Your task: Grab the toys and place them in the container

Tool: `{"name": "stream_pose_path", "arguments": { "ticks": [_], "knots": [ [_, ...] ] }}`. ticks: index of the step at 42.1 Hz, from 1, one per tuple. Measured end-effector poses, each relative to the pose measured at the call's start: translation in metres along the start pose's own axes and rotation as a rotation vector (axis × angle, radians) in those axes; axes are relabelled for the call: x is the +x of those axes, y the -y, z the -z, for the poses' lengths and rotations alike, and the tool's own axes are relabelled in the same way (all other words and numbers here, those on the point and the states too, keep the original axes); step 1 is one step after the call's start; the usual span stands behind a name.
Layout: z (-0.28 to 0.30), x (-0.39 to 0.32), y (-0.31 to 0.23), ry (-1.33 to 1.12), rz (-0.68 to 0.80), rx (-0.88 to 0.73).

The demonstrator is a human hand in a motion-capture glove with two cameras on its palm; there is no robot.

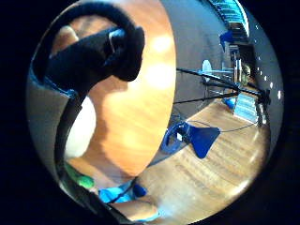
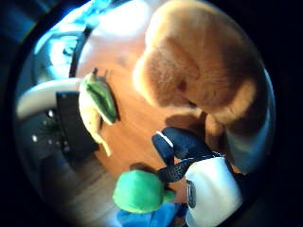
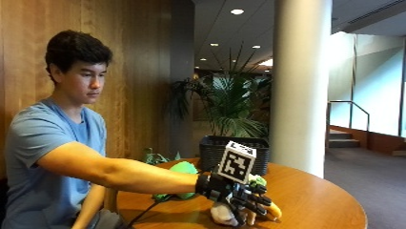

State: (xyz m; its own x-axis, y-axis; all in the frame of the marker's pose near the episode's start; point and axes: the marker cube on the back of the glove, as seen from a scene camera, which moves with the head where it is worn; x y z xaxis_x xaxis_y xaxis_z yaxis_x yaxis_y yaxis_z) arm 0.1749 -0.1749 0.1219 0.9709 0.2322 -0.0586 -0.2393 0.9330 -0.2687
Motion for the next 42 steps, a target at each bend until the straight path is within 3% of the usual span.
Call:
{"name": "stream_pose_path", "arguments": {
  "ticks": [15,21,30,42],
  "knots": [
    [-0.028,-0.007,0.011,-0.018,0.034,0.006],
    [-0.027,0.005,0.008,-0.227,0.065,0.056],
    [-0.007,-0.013,0.000,0.033,0.016,0.101],
    [0.067,-0.016,-0.029,0.067,-0.040,0.161]
  ]
}}
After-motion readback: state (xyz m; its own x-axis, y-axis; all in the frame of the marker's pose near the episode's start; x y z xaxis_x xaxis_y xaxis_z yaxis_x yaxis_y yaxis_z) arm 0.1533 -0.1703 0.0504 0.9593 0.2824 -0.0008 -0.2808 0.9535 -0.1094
